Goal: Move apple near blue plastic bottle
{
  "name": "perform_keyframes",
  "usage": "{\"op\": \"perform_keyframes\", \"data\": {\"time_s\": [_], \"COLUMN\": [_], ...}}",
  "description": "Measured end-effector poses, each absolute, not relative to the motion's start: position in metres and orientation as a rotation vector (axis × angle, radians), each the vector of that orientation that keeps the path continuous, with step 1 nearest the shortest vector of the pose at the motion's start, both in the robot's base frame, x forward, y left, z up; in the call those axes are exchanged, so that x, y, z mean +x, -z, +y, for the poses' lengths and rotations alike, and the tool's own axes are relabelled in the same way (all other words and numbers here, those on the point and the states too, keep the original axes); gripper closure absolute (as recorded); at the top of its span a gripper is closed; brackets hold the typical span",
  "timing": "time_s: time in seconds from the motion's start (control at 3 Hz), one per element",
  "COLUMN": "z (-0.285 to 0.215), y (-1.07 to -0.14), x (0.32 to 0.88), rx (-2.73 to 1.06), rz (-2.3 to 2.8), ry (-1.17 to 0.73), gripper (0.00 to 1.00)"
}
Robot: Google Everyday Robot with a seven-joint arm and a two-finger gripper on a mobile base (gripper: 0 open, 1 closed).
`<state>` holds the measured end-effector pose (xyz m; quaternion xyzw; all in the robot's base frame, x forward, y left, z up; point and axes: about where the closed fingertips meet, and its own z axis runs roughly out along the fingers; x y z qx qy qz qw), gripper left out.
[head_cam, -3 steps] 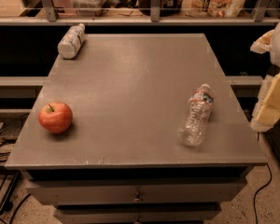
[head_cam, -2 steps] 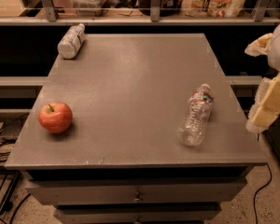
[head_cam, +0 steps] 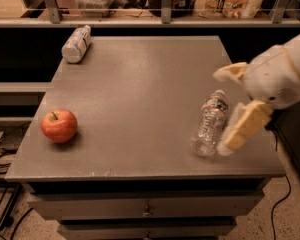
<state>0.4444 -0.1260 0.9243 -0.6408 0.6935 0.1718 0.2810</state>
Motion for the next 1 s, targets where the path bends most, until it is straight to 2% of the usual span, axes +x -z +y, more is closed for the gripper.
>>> {"op": "perform_keyframes", "data": {"time_s": [0.33,0.67,1.0], "z": [-0.074,-0.074,-0.051], "y": [-0.917,-0.917,-0.909], "x": [0.441,0.441,0.445], "rx": [-1.712,-1.712,-1.678], "rz": [1.73,1.73,1.698], "ry": [-0.641,-0.641,-0.708], "gripper": [0.0,0.0,0.0]}}
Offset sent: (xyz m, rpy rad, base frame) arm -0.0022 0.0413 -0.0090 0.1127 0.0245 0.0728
